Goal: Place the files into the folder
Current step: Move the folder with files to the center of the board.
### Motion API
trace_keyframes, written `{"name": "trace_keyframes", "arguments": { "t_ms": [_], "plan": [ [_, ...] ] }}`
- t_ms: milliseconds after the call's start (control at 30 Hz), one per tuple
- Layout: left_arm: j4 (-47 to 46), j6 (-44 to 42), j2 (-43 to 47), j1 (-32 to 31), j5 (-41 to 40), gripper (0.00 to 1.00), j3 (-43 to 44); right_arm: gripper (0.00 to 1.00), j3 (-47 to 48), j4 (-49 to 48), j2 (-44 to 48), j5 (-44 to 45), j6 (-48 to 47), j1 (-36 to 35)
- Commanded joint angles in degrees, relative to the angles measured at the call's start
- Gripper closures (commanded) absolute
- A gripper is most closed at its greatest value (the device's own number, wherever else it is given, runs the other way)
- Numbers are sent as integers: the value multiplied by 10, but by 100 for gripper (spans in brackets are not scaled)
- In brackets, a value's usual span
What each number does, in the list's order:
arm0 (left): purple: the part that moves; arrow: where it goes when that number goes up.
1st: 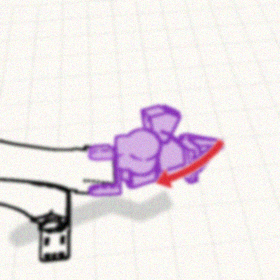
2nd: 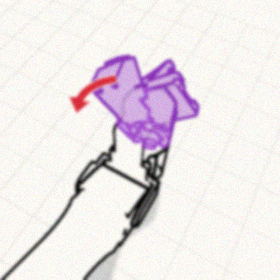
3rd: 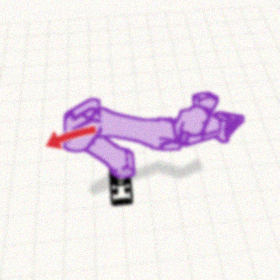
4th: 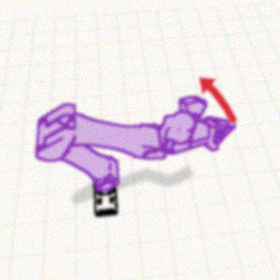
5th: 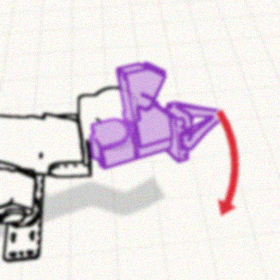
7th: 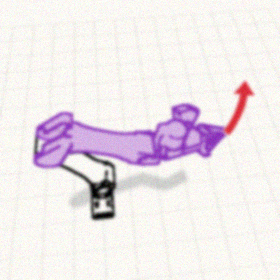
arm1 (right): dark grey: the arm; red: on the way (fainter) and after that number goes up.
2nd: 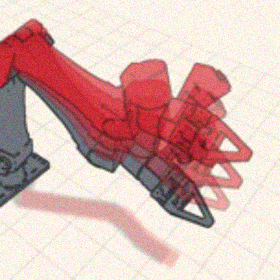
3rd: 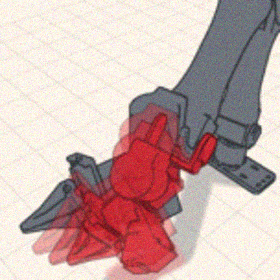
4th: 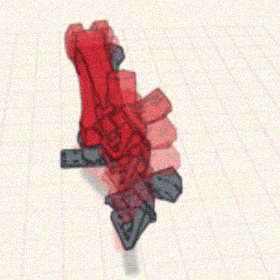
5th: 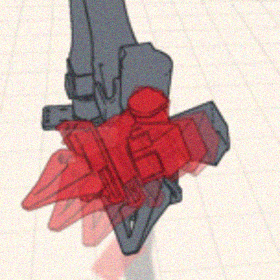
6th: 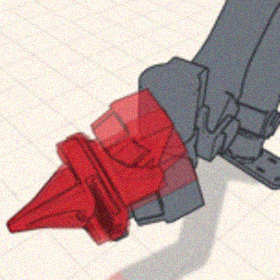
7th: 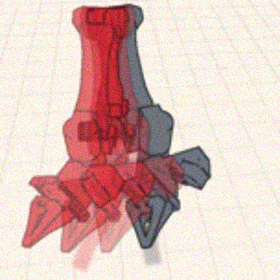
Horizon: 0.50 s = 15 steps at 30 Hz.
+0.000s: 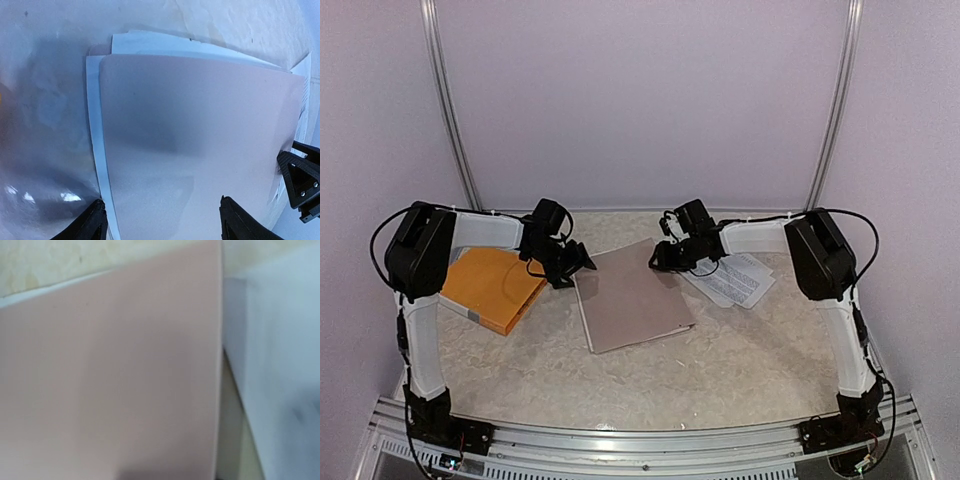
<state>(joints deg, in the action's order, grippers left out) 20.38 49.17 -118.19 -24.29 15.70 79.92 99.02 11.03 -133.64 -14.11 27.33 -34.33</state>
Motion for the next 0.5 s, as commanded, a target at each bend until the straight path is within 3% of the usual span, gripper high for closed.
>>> {"name": "trace_keyframes", "arguments": {
  "t_ms": [0,333,467],
  "plan": [
    [22,-36,-31,31,-1,25,43,60,70,-17,-54,-56,29,-13],
    [79,-97,-72,75,23,19,187,59,234,-26,-146,-40,55,-8],
    [103,-113,-68,84,23,15,222,51,269,-21,-162,-49,55,-1]
  ]
}}
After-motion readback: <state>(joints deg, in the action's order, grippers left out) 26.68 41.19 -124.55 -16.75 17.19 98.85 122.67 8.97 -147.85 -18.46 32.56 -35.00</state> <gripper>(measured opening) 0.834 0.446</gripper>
